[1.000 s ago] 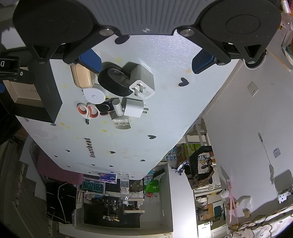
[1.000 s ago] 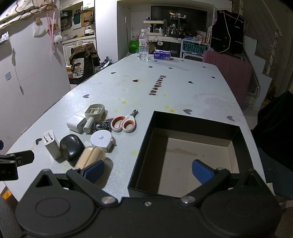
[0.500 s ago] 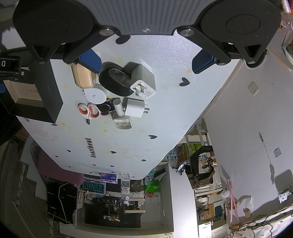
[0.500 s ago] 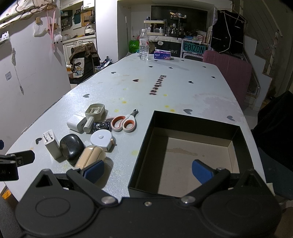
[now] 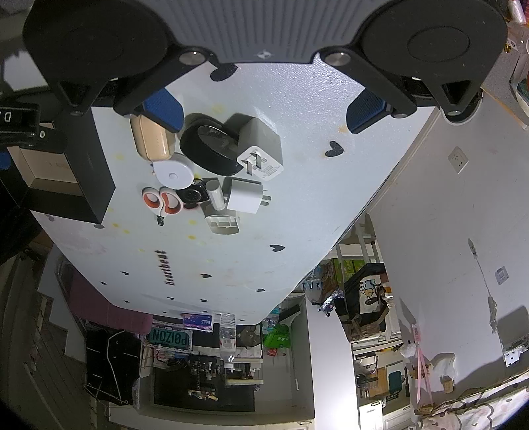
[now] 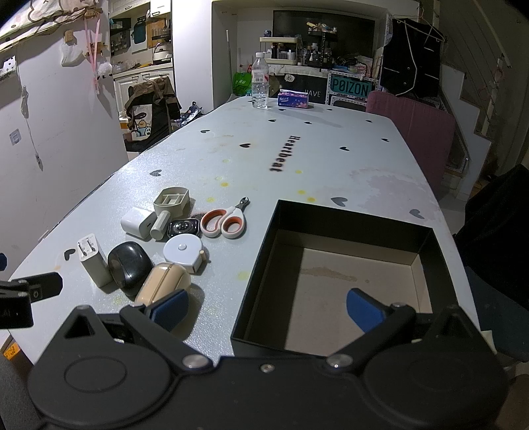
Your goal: Organize rigid objects
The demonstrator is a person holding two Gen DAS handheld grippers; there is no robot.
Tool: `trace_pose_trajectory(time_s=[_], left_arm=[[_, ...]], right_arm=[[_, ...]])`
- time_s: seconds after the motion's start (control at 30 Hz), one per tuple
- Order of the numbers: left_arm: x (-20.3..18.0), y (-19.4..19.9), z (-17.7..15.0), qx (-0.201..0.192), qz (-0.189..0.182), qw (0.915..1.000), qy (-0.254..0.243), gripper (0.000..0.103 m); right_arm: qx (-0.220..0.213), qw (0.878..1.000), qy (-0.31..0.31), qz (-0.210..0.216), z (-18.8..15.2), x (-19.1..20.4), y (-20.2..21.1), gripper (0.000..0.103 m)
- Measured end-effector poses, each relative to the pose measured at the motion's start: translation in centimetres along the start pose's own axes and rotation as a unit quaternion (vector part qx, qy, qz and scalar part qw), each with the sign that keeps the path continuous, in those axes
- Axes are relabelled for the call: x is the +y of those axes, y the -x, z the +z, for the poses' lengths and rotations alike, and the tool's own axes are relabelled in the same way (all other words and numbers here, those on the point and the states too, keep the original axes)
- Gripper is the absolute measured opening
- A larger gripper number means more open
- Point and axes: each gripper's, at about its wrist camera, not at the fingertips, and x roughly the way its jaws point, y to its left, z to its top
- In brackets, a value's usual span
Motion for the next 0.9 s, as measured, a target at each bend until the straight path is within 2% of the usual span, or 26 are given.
trace_pose_trajectory(time_s=[0.9], left_arm=[[-0.37,0.15,0.02,-0.001,-0.001,1.0,0.0,0.103]], right_arm=[[0.0,1.0,0.0,-0.001,-0.04,0.04,-0.02,0.103]])
